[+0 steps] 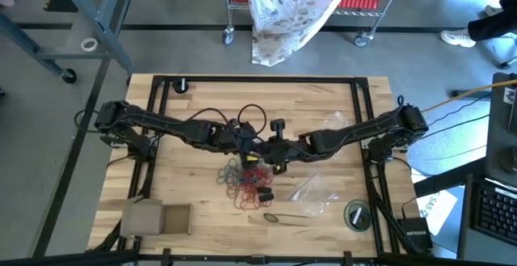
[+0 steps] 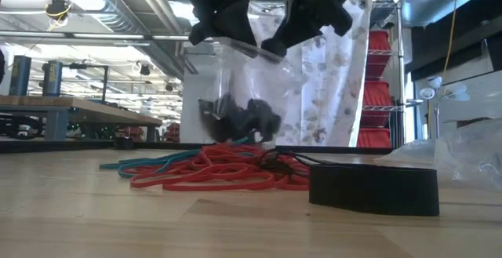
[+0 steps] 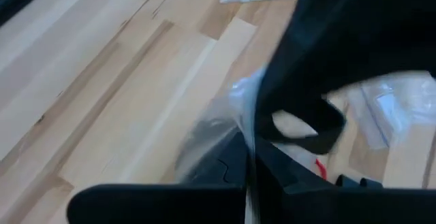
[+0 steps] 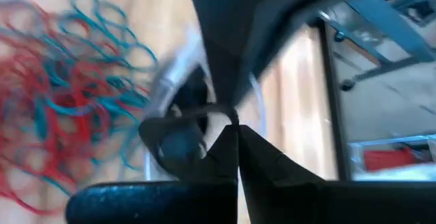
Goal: Sort rubber bands
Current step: Put the black rubber band into the transparent zip lock bag
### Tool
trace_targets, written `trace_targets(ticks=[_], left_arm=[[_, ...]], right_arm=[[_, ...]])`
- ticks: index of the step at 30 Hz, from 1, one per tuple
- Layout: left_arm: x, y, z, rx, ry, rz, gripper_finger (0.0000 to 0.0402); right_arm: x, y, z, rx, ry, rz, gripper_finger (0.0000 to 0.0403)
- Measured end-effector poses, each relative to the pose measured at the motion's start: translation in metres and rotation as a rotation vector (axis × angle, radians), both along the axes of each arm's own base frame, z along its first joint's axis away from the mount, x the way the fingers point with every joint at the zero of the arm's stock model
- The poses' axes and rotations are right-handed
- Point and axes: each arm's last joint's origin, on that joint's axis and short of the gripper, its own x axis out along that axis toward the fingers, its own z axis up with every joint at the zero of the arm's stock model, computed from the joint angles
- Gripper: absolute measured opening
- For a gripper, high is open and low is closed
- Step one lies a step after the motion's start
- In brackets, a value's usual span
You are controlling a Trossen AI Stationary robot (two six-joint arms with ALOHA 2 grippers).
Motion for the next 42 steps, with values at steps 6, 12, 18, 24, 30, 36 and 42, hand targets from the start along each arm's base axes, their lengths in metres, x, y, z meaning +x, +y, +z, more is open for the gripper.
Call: trace_targets(ticks=[6,12,18,24,30,36,42], left_arm=[[0.003,0.002,0.002,-0.016,-0.040,0.019,0.0000],[0.002,-0.004,0.002,-0.033,-0.030,-0.035,0.0000],[0.002,-0.005,0.002,-0.036,-0.030,-0.042,0.0000],[0.002,-0.001,0.001,-0.042,-0.026,-0.015,0.0000],[0.000,0.004,0.000,-0.036,0.002,0.004,0.0000],[0.001,0.004,0.000,-0.032,-0.007,0.009,0.0000],[0.001,0.004,0.000,-0.030,-0.009,0.010,0.0000]], right_arm=[[0.004,0.002,-0.012,0.037,0.038,0.003,0.0003],[0.001,-0.003,-0.012,-0.055,0.015,-0.149,0.0003],[0.001,-0.002,-0.013,0.041,-0.011,-0.178,0.0043],[-0.012,0.007,0.002,0.083,-0.006,-0.129,0.0129],[-0.030,0.031,0.028,0.299,-0.045,0.012,0.0158],[-0.028,0.061,-0.003,0.425,0.032,0.138,0.0151],[-0.019,0.071,-0.055,0.448,0.076,0.094,0.0133]])
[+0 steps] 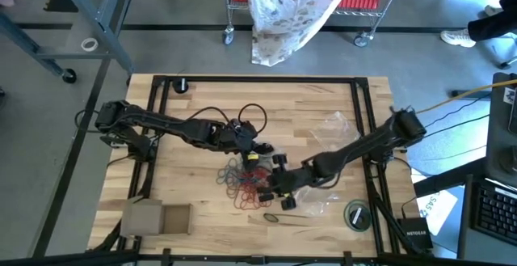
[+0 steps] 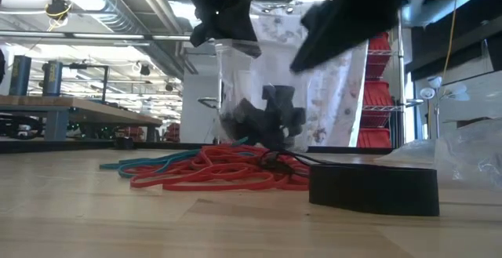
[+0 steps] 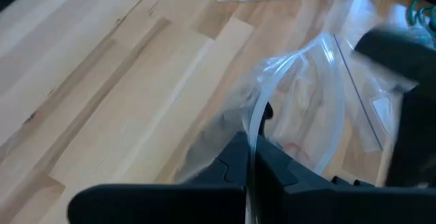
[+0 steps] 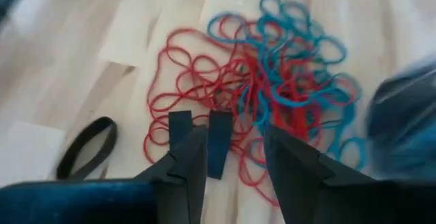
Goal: Sort rubber bands
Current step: Put the black rubber band into the transparent zip lock bag
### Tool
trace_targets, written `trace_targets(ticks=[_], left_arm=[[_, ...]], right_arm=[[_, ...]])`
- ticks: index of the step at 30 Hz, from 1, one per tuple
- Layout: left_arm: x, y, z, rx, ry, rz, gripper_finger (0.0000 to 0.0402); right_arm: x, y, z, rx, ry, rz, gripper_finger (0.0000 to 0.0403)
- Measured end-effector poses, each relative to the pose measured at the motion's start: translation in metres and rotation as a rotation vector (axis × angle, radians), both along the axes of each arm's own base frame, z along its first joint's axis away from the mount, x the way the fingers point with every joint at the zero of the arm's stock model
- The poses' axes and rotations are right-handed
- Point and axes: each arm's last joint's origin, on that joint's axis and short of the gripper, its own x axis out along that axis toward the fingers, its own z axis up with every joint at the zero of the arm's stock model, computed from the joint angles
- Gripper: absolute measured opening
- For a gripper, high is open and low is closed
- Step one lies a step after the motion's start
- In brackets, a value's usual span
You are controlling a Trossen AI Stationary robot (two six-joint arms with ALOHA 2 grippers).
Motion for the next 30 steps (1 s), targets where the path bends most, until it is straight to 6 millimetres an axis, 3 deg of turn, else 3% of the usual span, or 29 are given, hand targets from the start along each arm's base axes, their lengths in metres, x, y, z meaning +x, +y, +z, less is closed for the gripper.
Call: trace_targets(ticks=[10,15,24,30], left_arm=[[0.000,0.000,0.000,0.002,0.000,-0.003,0.0000],[0.000,0.000,0.000,0.005,0.002,-0.006,0.0000],[0.000,0.000,0.000,0.006,-0.003,-0.008,0.0000],[0.000,0.000,0.000,0.004,-0.004,-0.006,0.0000]], right_arm=[[0.017,0.001,-0.061,-0.012,0.072,-0.025,0.0110],[0.019,-0.001,-0.064,0.011,0.077,-0.047,0.0105],[0.020,0.002,-0.073,0.090,0.123,-0.050,0.0035],[0.016,0.000,-0.065,0.097,0.160,-0.064,0.0057]])
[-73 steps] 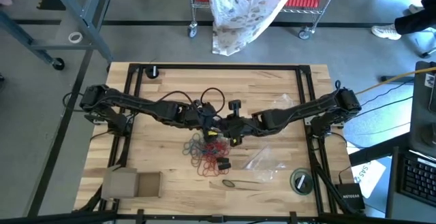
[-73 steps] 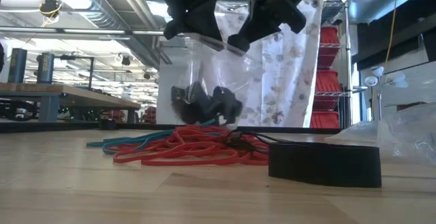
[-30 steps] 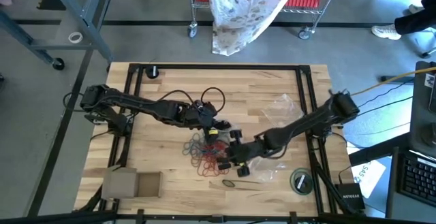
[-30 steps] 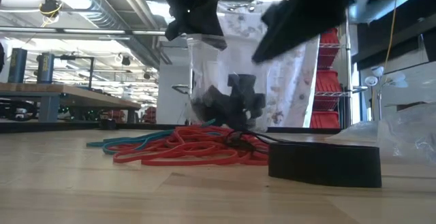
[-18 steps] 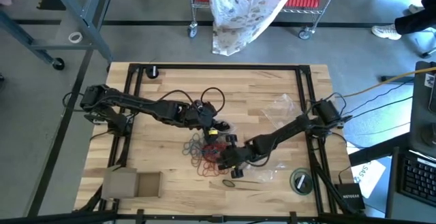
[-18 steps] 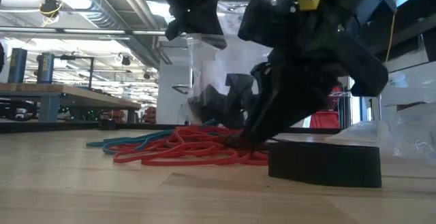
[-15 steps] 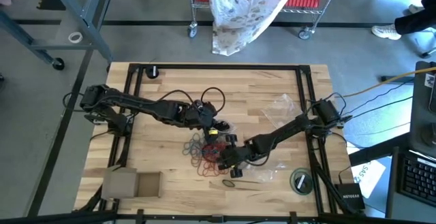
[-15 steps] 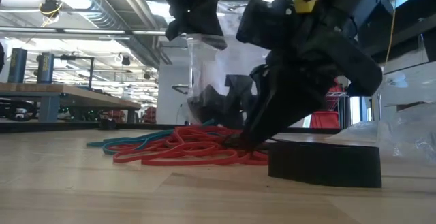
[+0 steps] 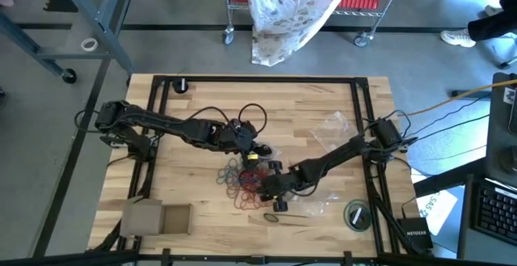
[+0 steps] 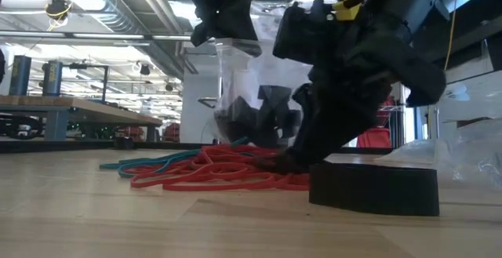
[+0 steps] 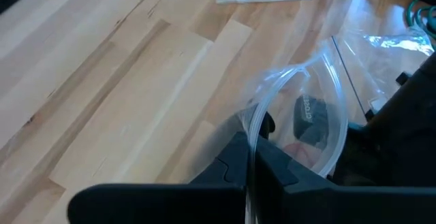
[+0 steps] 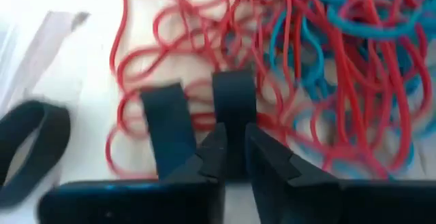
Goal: Sort rubber bands
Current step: Put the black rubber band into the transparent zip lock bag
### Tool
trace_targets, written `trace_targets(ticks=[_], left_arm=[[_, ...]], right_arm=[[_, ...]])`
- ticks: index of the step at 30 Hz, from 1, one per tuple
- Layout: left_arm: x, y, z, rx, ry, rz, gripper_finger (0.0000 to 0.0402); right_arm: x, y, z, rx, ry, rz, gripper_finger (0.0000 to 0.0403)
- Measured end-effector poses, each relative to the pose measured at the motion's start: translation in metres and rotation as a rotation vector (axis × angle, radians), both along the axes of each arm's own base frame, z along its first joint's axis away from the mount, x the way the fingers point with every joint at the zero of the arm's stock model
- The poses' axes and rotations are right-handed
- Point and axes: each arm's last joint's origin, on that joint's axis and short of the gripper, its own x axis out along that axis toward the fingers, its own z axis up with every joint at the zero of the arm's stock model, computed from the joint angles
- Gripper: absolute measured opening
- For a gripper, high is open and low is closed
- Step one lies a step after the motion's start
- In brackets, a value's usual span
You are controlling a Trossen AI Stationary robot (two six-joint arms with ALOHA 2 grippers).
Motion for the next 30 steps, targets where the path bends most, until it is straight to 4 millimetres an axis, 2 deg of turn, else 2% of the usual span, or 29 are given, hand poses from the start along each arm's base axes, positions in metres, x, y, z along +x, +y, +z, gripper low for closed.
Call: trace_targets(ticks=[7,10,13,16,23,25,28,30], left_arm=[[0.000,0.000,0.000,0.000,-0.001,0.000,0.0000],[0.000,0.000,0.000,0.000,-0.001,0.000,0.0000],[0.000,0.000,0.000,0.000,-0.002,-0.001,0.0000],[0.000,0.000,0.000,0.000,-0.002,-0.001,0.0000],[0.000,0.000,0.000,0.002,0.001,-0.003,0.0000],[0.000,0.000,0.000,0.002,0.001,-0.003,0.0000],[0.000,0.000,0.000,0.002,0.000,-0.003,0.0000],[0.000,0.000,0.000,0.002,0.000,-0.003,0.0000]], right_arm=[[-0.018,-0.011,0.023,-0.071,0.131,-0.014,0.0138],[-0.021,-0.013,0.030,-0.089,0.125,-0.005,0.0154],[-0.015,-0.010,0.035,-0.072,0.047,0.018,0.0158],[-0.012,-0.009,0.032,-0.073,0.025,0.037,0.0154],[-0.008,-0.005,0.001,-0.092,0.067,0.084,0.0132],[-0.007,-0.005,-0.002,-0.121,0.061,0.070,0.0121],[-0.006,-0.005,-0.002,-0.123,0.055,0.072,0.0091],[-0.007,-0.005,0.000,-0.125,0.053,0.077,0.0053]])
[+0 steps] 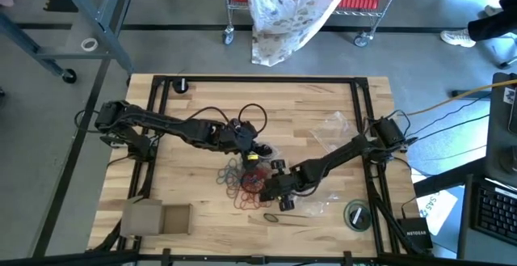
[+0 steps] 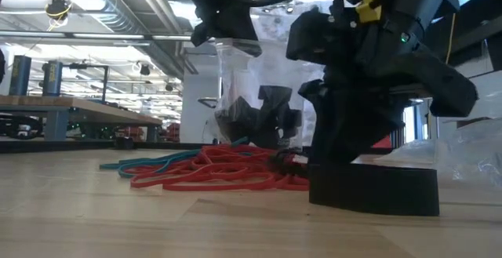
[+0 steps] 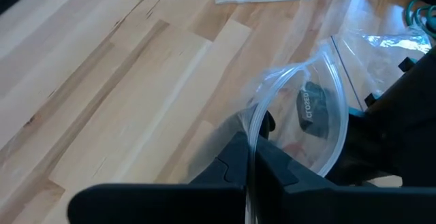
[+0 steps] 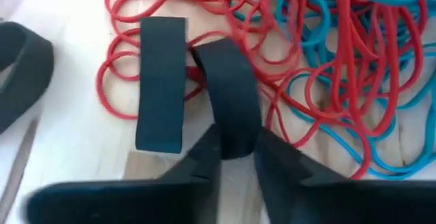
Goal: Sort rubber bands
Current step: Put the black rubber band into the transparent zip lock bag
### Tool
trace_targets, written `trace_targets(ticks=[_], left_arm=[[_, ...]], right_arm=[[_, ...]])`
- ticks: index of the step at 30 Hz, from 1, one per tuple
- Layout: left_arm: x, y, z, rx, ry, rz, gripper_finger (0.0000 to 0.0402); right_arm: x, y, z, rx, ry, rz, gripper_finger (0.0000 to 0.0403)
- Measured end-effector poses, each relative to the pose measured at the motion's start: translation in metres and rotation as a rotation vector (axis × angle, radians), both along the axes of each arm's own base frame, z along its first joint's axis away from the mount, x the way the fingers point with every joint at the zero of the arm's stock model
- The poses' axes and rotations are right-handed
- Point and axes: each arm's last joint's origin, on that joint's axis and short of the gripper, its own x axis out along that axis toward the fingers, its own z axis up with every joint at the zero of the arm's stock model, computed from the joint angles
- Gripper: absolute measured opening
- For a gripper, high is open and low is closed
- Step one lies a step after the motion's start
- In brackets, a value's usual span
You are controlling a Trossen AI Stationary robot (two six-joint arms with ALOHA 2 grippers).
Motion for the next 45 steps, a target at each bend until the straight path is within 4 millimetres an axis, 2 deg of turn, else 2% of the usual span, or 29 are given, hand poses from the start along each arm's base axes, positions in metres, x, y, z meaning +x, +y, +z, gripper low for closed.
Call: trace_targets(ticks=[2,3,7,11,17,20,27,35,38,45], left_arm=[[0.000,0.000,0.000,0.000,0.000,0.000,0.0000],[0.000,0.000,0.000,0.000,0.000,-0.001,0.0000],[0.000,0.000,0.000,0.000,0.000,0.000,0.0000],[0.000,0.000,0.000,0.000,0.000,-0.001,0.0000],[0.000,-0.001,0.000,-0.001,0.000,-0.002,0.0000],[0.000,-0.001,0.000,-0.001,0.000,-0.002,0.0000],[0.000,-0.001,0.000,-0.002,0.000,0.000,0.0000],[0.000,0.000,0.000,-0.015,-0.007,0.015,0.0000],[0.000,0.000,0.000,-0.023,-0.011,0.024,0.0000],[0.000,0.000,0.000,-0.026,-0.012,0.027,0.0000]], right_arm=[[-0.003,0.001,0.004,-0.016,0.004,0.012,0.0016],[-0.005,0.001,0.007,-0.025,0.001,0.014,0.0011],[-0.012,0.005,0.030,-0.069,-0.009,0.008,0.0015],[-0.020,0.007,0.065,-0.101,-0.048,0.013,0.0004],[-0.028,-0.009,0.118,-0.213,-0.213,-0.078,0.0007],[-0.029,-0.022,0.134,-0.263,-0.286,-0.151,0.0007],[-0.016,-0.051,0.129,-0.220,-0.276,-0.275,0.0007],[-0.013,-0.055,0.123,-0.156,-0.262,-0.347,0.0016],[-0.013,-0.055,0.122,-0.136,-0.261,-0.377,0.0048],[-0.017,-0.056,0.123,-0.149,-0.248,-0.405,0.0153]])
